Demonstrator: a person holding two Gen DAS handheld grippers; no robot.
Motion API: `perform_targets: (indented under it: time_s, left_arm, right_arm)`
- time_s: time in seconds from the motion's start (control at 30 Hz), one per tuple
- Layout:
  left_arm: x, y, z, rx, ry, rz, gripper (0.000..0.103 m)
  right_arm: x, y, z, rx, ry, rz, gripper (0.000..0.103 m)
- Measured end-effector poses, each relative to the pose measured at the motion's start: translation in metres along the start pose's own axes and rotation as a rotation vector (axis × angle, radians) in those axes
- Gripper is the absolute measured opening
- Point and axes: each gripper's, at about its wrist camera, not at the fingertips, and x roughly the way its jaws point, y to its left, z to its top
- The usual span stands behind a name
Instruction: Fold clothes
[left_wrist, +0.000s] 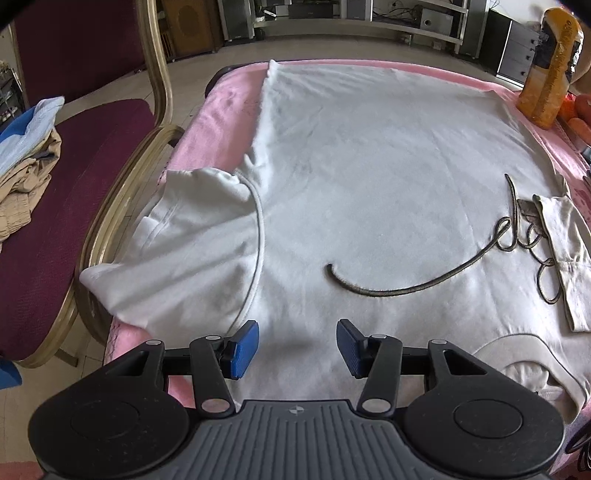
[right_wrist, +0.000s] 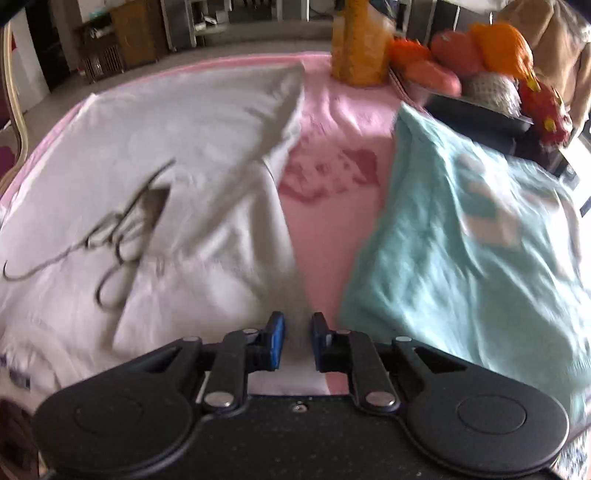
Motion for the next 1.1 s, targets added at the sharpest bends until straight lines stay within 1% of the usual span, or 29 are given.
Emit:
perform_targets:
  time_s: [0.07,0.13,0.2,0.27,0.3,0.37,0.43,0.53,0.67,0.77,0.83,0.87,0.93,1.03,1.1]
  left_arm:
    - [-0.003,0.000,-0.001,0.000,-0.001,0.005,0.049]
    - [-0.006,-0.001,-0.002,0.000,0.000,0.005,0.049]
    - [-0.009,-0.001,-0.005,-0.008,0.006,-0.014,0.048]
    - [-0.011,-0.001,-0.009,-0.031,0.027,-0.050,0.047]
    - [-0.011,-0.001,-0.012,-0.043,0.037,-0.064,0.044]
    - [-0.010,-0.001,-0.017,-0.048,0.045,-0.071,0.040]
    - [-0.006,-0.002,-0.020,-0.047,0.054,-0.058,0.039]
    - [0.000,-0.002,-0.022,-0.042,0.067,-0.042,0.040]
    - [0.001,-0.006,-0.025,-0.016,0.054,-0.029,0.044]
    - [0.000,-0.003,-0.030,-0.025,0.060,-0.031,0.046]
    - [-0.004,0.001,-0.033,-0.031,0.066,-0.032,0.046]
    - [-0.006,0.003,-0.035,-0.036,0.065,-0.032,0.045]
    - [-0.012,0.011,-0.034,-0.064,0.042,-0.029,0.042]
    - [-0.026,0.025,-0.028,-0.116,-0.008,-0.035,0.043]
    - [-0.035,0.037,-0.022,-0.165,-0.033,-0.042,0.043]
  right_arm:
    - [-0.007,-0.010,-0.005,0.045,0.019,0.004,0.015]
    - [-0.013,-0.011,-0.009,0.065,-0.008,0.009,0.015]
    - [-0.019,-0.009,-0.010,0.090,-0.052,0.059,0.018]
    - [-0.023,-0.005,-0.007,0.116,-0.097,0.120,0.019]
    - [-0.023,0.000,-0.004,0.130,-0.113,0.144,0.019]
    - [-0.023,0.011,0.003,0.138,-0.144,0.179,0.019]
    - [-0.018,0.023,0.012,0.125,-0.158,0.214,0.019]
    - [-0.001,0.035,0.021,0.097,-0.124,0.260,0.020]
    - [0.017,0.039,0.018,0.070,-0.033,0.241,0.022]
    - [0.015,0.035,0.014,0.064,-0.005,0.249,0.022]
    - [0.010,0.027,0.010,0.101,0.016,0.256,0.022]
    - [0.005,0.021,0.008,0.126,0.010,0.261,0.022]
    - [-0.010,0.009,0.006,0.175,-0.048,0.280,0.025]
    - [-0.040,-0.011,0.006,0.239,-0.216,0.317,0.031]
    - [-0.055,-0.020,0.006,0.284,-0.299,0.364,0.031]
